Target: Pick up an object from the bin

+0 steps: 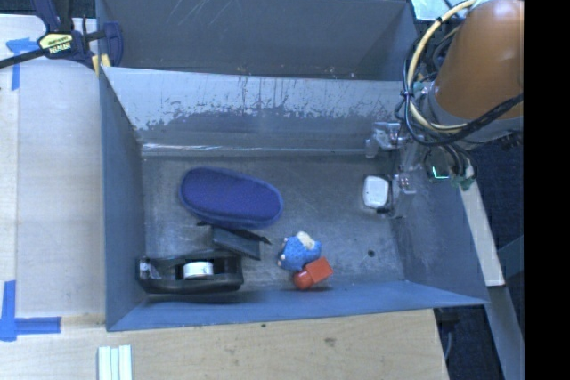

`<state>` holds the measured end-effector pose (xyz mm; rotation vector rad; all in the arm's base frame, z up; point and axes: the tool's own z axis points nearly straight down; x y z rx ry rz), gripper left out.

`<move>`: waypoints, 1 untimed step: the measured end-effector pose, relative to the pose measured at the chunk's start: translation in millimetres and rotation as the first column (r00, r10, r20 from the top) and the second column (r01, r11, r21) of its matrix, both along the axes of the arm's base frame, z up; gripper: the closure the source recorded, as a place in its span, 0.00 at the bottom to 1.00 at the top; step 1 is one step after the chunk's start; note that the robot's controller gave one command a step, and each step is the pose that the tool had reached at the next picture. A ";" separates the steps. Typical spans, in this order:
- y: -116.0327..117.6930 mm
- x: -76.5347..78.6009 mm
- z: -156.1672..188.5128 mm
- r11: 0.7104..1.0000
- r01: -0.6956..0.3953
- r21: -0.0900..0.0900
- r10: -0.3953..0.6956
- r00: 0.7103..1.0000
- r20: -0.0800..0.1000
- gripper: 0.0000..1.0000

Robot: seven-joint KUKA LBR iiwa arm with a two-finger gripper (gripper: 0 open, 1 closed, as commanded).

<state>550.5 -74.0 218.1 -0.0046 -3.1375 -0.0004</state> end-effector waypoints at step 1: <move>-71.1 38.4 -152.5 0.999 -0.039 0.000 0.039 0.999 0.001 0.00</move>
Offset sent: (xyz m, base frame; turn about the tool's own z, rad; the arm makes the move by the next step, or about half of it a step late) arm 0.0393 -0.0687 -0.1481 -0.0428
